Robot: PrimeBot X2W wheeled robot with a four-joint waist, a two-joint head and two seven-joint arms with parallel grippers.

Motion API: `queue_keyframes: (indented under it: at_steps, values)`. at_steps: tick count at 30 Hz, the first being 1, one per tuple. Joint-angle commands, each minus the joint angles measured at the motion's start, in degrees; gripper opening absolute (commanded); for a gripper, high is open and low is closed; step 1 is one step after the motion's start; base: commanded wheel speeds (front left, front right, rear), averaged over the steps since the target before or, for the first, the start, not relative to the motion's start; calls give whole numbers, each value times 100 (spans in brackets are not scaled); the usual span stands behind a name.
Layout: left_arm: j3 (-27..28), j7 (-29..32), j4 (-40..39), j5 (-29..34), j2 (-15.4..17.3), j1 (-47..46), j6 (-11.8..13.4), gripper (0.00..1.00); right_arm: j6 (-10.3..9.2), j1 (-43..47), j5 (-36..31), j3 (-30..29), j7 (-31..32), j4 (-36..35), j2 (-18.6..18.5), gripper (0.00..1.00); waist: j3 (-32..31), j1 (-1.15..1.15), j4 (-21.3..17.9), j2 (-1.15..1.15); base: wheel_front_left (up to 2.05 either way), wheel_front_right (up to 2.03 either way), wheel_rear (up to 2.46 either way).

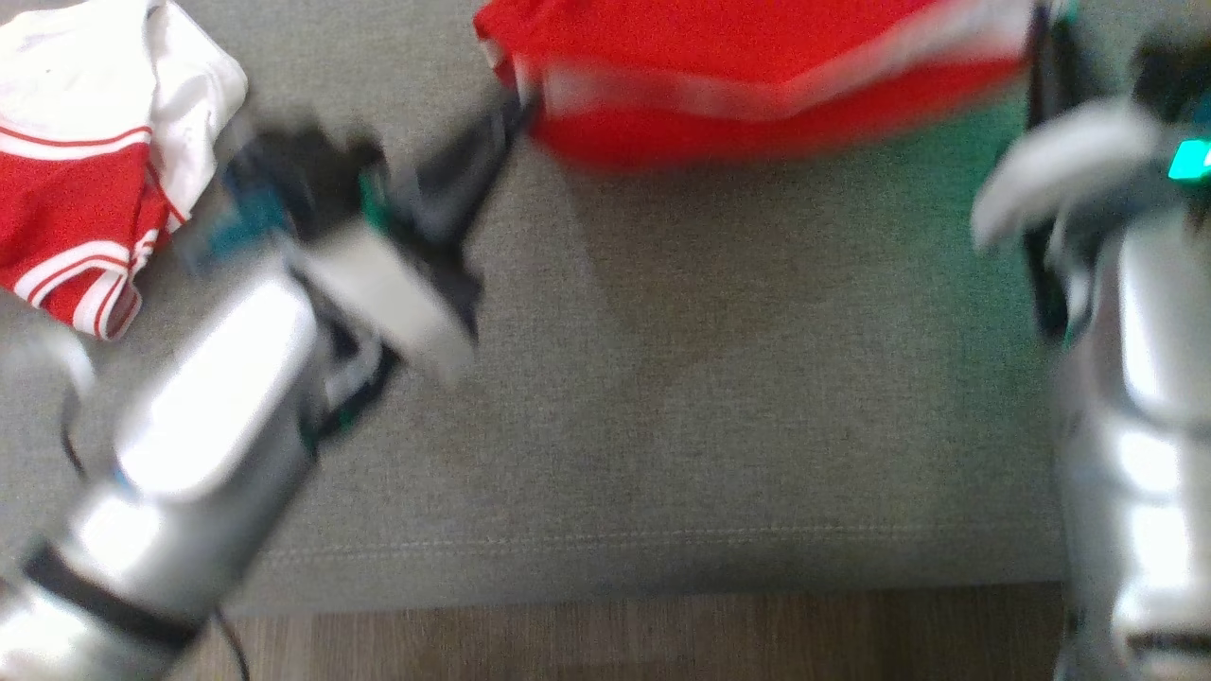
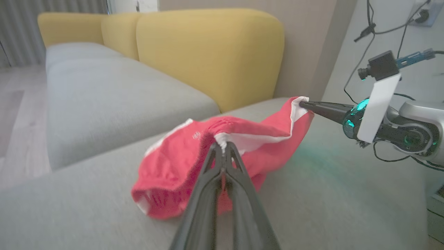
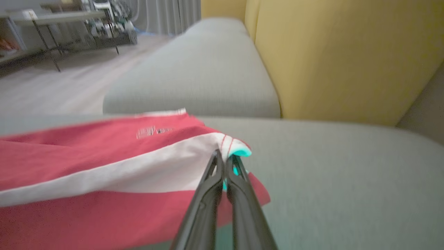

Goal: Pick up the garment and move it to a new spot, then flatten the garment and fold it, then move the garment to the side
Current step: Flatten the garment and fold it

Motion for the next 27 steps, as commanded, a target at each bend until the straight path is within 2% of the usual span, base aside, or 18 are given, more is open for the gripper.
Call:
queue_keyframes:
  at_steps: [1,8,9,15,21,24,27]
  values:
    - [325,-28,-273,113,210,43,4,0,-1,138,40,88,66,-282,74,0,-27,0,12,0,0,0,0]
    - [736,-28,-974,939,198,1872,3,0,-1,2070,393,53,435,-1205,74,0,-329,0,43,0,0,0,0]
    - [953,-29,-1168,1145,158,2303,3,0,-1,2588,578,44,543,-1526,74,0,-442,0,39,0,0,0,0]
    - [1339,-29,-1598,1613,89,3312,3,0,-1,3805,964,-28,784,-2729,74,0,-805,0,-9,0,0,0,0]
    - [1575,-29,-1864,1661,53,3992,3,0,-1,4455,1088,-67,1183,-3957,74,0,-1232,0,-81,0,0,0,0]
    - [1608,-29,-1868,1503,-10,4088,3,0,-1,4494,1160,-46,1379,-4202,74,0,-1371,0,-45,0,0,0,0]
    - [1597,-29,-1729,1263,-115,3986,3,0,-1,4314,1130,-19,1459,-4150,74,0,-1380,0,54,0,0,0,0]
